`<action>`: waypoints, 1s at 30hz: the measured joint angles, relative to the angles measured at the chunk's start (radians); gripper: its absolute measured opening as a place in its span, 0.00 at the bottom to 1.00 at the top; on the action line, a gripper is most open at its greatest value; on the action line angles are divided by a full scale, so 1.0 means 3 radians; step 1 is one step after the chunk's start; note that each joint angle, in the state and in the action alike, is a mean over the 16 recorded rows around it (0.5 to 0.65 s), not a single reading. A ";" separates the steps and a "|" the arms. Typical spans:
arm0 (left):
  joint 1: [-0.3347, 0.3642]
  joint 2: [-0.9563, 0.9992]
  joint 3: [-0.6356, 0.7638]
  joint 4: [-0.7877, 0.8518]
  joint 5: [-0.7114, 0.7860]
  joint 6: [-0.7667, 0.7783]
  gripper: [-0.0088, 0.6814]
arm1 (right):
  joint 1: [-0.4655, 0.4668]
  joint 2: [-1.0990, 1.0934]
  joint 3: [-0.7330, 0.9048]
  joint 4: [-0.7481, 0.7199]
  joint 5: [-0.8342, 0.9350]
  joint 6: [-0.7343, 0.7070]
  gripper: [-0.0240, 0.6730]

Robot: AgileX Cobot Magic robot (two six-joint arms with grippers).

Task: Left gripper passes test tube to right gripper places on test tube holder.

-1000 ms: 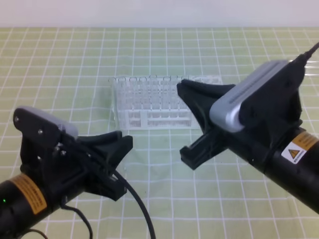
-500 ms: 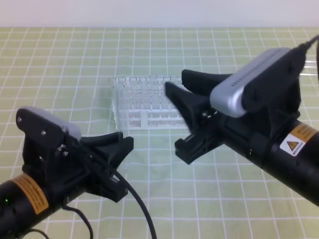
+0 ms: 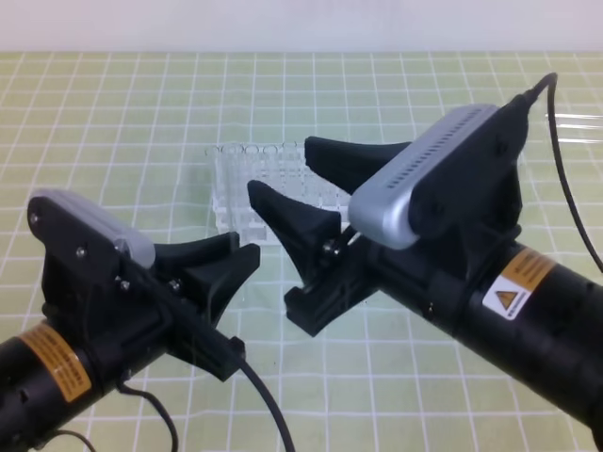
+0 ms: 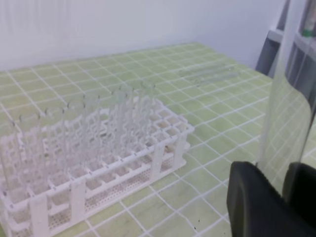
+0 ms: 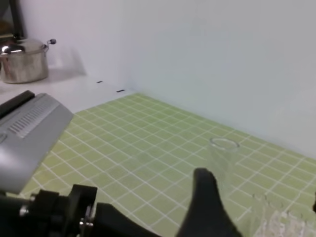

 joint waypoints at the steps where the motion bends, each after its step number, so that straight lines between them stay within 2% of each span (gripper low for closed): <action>1: 0.0000 0.0000 0.0000 0.0000 -0.0017 0.0010 0.03 | 0.0014 0.0012 0.0000 -0.0043 -0.0021 0.0050 0.62; 14: 0.0000 0.0000 0.0000 0.0000 -0.0189 0.0043 0.03 | 0.0058 0.0163 -0.0028 -0.0578 -0.0252 0.0653 0.63; 30: 0.0000 0.0000 0.0000 0.0000 -0.0270 0.0043 0.04 | 0.0053 0.0492 -0.0285 -0.0625 -0.0299 0.0723 0.63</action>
